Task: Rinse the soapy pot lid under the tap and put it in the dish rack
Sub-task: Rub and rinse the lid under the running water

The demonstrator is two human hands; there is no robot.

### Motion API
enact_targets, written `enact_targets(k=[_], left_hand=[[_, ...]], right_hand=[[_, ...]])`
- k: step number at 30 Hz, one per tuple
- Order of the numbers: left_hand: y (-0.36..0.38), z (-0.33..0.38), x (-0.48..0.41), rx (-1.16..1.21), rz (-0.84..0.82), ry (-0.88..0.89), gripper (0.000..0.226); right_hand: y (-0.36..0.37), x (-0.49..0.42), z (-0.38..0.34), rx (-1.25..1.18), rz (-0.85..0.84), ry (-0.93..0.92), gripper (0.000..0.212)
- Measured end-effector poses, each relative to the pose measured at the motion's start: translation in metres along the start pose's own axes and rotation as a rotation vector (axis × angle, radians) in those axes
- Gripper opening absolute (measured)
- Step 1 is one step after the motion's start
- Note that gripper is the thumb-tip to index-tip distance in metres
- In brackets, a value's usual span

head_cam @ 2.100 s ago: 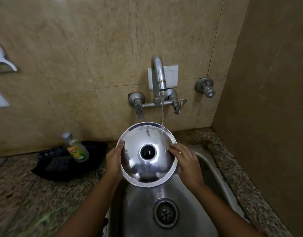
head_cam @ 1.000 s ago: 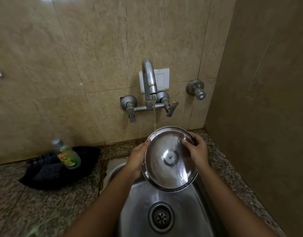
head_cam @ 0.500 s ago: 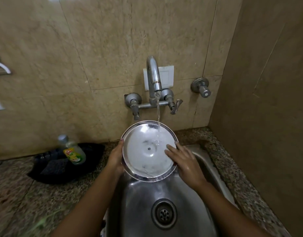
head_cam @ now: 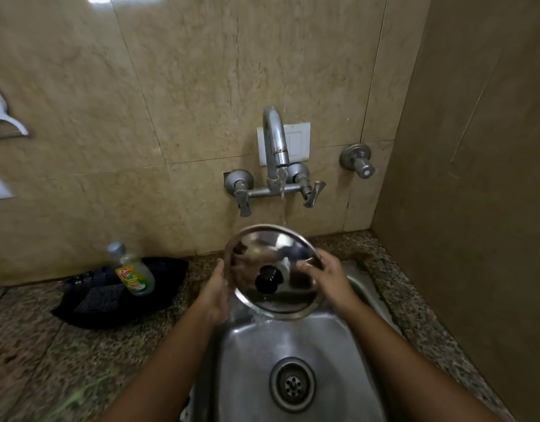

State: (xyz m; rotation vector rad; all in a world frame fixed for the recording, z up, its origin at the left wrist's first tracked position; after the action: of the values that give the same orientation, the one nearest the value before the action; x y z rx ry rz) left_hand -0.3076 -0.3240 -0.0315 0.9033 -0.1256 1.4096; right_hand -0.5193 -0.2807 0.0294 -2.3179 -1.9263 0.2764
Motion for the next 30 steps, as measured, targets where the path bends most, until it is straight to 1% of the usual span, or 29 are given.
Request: enact_targets(k=[3,6,9,11,14,15,16,18,19,21,23,25,27,28,30], left_hand=[[0.005,0.016,0.004,-0.008,0.020,0.141,0.043],[0.014,0.023,0.005,-0.039,-0.008,0.182,0.037],[0.032,0.026,0.009,-0.105,-0.001,0.229,0.020],[0.048,0.024,0.013,-0.072,-0.014,0.249,0.020],[0.058,0.032,0.018,-0.079,0.022,0.362,0.021],[0.059,0.035,0.022,-0.084,0.030,0.396,0.022],[0.059,0.039,0.025,-0.089,0.036,0.426,0.023],[0.057,0.046,0.031,-0.114,0.054,0.475,0.026],[0.053,0.050,0.033,-0.132,0.073,0.497,0.028],[0.048,0.056,0.038,-0.176,0.100,0.531,0.029],[0.043,0.059,0.043,-0.206,0.109,0.550,0.030],[0.034,0.061,0.046,-0.224,0.125,0.559,0.030],[0.026,0.063,0.048,-0.229,0.123,0.566,0.030],[0.023,0.065,0.049,-0.219,0.112,0.573,0.030],[0.017,0.069,0.052,-0.204,0.105,0.587,0.033]], right_hand=[[-0.017,-0.006,0.021,-0.256,0.141,0.157,0.015],[-0.032,-0.004,0.044,-0.404,0.206,0.279,0.024],[-0.042,-0.004,0.058,-0.547,0.235,0.323,0.029],[-0.046,-0.006,0.063,-0.598,0.248,0.339,0.027],[-0.049,-0.011,0.059,-0.576,0.229,0.325,0.024],[-0.050,-0.013,0.056,-0.529,0.222,0.314,0.026],[-0.053,-0.016,0.051,-0.432,0.238,0.302,0.027],[-0.063,-0.026,0.037,-0.147,0.322,0.264,0.032],[-0.067,-0.034,0.026,-0.005,0.357,0.209,0.035],[-0.062,-0.051,-0.006,0.233,0.369,0.061,0.040],[-0.052,-0.065,-0.038,0.421,0.388,-0.035,0.045],[-0.049,-0.070,-0.063,0.535,0.499,-0.073,0.042],[-0.054,-0.069,-0.077,0.560,0.642,-0.052,0.034],[-0.056,-0.069,-0.079,0.568,0.689,-0.029,0.031],[-0.054,-0.069,-0.082,0.624,0.725,-0.019,0.026]])
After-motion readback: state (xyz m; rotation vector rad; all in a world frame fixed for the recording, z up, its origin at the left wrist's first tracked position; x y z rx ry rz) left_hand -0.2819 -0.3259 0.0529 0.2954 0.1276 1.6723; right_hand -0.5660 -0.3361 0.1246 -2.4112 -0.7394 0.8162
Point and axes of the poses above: each hand's wrist, its own x-axis away from the middle knuckle, its own y-axis out of the palm, z = x × y, the point moved 10 cm from there along -x, towards the middle knuckle, and after that the axes turned 13 degrees about x, right-handed, at the moved point
